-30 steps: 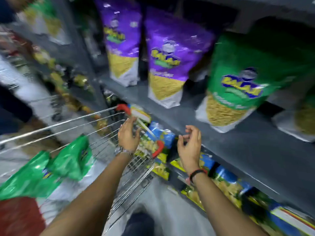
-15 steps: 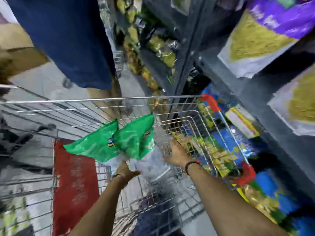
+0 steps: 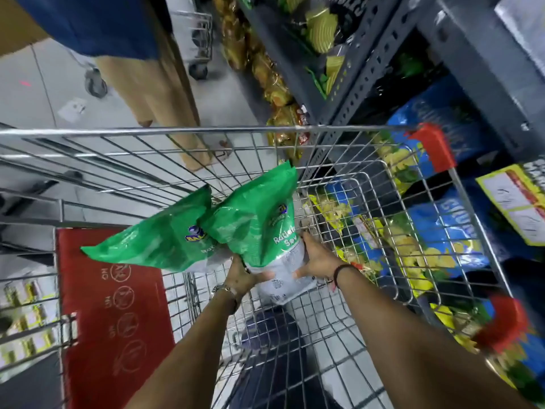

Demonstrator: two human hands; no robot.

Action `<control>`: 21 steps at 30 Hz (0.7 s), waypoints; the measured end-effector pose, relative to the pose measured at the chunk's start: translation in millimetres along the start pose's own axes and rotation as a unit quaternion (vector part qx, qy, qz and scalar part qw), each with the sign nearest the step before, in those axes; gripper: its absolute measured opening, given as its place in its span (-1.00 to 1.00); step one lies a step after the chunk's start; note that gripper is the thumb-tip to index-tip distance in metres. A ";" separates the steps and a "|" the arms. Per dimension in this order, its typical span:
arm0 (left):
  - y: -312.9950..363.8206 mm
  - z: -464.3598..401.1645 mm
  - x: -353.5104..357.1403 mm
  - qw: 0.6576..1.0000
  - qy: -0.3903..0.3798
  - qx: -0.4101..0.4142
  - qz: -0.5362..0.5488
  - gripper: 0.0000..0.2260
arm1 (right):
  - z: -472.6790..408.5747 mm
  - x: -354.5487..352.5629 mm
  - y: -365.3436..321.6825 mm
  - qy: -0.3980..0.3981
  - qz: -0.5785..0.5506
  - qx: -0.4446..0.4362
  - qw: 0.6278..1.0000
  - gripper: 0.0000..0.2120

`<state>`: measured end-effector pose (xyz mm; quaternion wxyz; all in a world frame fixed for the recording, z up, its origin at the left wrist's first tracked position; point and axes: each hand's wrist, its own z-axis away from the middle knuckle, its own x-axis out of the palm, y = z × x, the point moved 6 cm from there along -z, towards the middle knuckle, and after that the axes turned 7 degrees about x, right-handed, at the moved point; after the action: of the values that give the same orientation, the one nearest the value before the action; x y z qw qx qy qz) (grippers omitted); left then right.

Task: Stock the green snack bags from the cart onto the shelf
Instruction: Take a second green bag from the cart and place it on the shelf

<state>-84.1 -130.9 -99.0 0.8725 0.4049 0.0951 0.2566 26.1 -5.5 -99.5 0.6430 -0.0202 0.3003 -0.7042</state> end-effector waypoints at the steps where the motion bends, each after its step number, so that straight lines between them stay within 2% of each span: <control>1: 0.9 4.9 1.8 1.000 -0.001 -0.007 -0.006 -0.35 | 6.5 -3.0 1.2 0.015 0.004 0.002 1.000 -0.16; 4: 14.4 20.3 11.1 0.999 0.002 -0.011 -0.030 -0.26 | 34.5 -16.6 3.7 0.043 -0.013 -0.003 0.999 -0.11; 6: 32.2 34.4 22.4 0.999 0.009 -0.009 -0.045 -0.10 | 61.7 -32.7 4.9 0.087 -0.010 -0.019 0.996 -0.06; 8: 56.0 52.1 36.5 0.997 0.011 0.022 -0.068 -0.02 | 94.2 -50.9 3.3 0.136 -0.020 -0.054 0.989 -0.07; 9: 70.3 63.6 45.4 0.994 0.010 0.048 -0.093 -0.05 | 114.1 -60.6 3.6 0.157 -0.043 -0.077 0.984 -0.09; 12: 121.3 104.5 74.2 0.972 0.019 0.174 -0.157 -0.40 | 177.7 -88.6 12.4 0.221 -0.103 -0.129 0.961 -0.16; 13: 137.0 120.4 86.7 0.963 0.010 0.216 -0.163 -0.44 | 201.0 -97.4 18.4 0.248 -0.116 -0.147 0.950 -0.18; 16: 172.7 165.8 127.1 0.935 -0.033 0.303 -0.181 -0.49 | 270.6 -118.7 40.9 0.311 -0.168 -0.190 0.916 -0.20; 21: 197.0 236.8 215.4 0.896 -0.151 0.359 -0.212 -0.42 | 385.2 -139.1 107.1 0.434 -0.180 -0.209 0.858 -0.20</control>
<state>114.5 -67.2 213.7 0.7054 0.6947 0.1316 -0.0505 305.6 -30.0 217.5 0.2904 0.0997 0.6798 -0.6660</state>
